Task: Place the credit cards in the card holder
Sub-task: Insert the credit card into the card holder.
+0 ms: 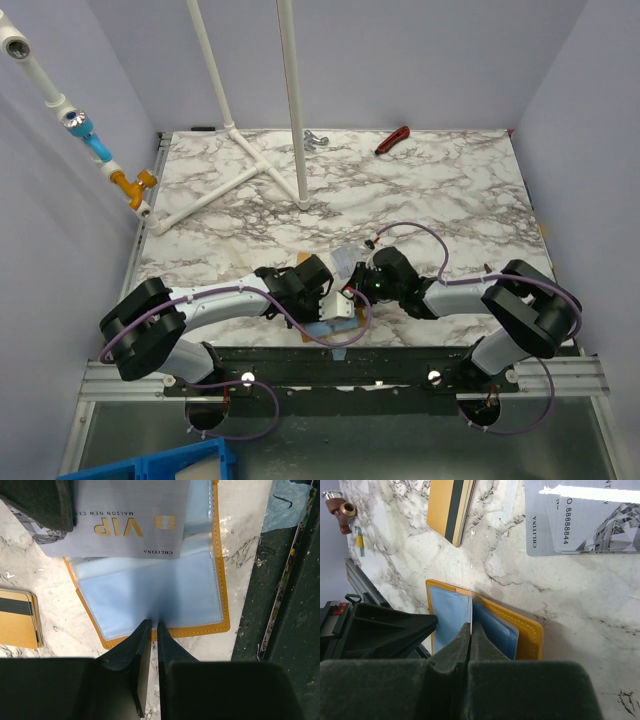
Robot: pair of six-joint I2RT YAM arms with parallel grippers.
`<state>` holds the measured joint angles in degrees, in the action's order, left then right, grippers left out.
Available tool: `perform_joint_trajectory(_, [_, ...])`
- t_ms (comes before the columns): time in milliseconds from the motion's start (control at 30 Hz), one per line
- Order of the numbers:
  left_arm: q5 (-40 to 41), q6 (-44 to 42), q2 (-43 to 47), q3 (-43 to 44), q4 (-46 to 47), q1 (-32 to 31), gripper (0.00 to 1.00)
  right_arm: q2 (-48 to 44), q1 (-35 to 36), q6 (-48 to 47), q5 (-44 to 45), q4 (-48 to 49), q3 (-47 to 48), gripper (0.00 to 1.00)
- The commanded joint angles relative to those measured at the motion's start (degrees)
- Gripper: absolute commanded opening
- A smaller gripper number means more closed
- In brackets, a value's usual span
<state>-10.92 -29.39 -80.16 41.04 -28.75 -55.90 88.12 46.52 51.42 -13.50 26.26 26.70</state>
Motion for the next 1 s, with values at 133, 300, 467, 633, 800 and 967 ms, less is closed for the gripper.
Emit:
perform_joint_trajectory(133, [0.98,1.78,-2.79,-1.57,-1.21,-0.44,0.11,2.24,1.03,-1.38,-2.19,-0.84,-1.68,0.01])
perform_joint_trajectory(300, [0.90,1.83,-2.51,-2.01,-1.00,-0.44,0.10,2.92,2.20,-0.62,-2.00,0.72,-2.01,0.01])
perform_joint_trajectory(467, [0.81,1.98,-2.57,-1.75,-1.30,-0.53,0.10,4.85,3.22,-1.83,-2.45,-1.67,-0.07,0.01])
perform_joint_trajectory(633, [0.73,2.07,-2.22,-2.01,-1.20,-0.53,0.10,3.97,3.24,-2.23,-1.70,-4.19,-0.39,0.01])
perform_joint_trajectory(800, [0.62,2.05,-2.21,-2.09,-1.17,-0.66,0.10,5.45,3.22,-2.66,-3.03,-4.38,0.02,0.01])
perform_joint_trajectory(967, [0.72,1.94,-1.65,-2.11,-0.98,-0.61,0.10,9.32,3.96,-4.04,-5.07,-5.58,3.41,0.01])
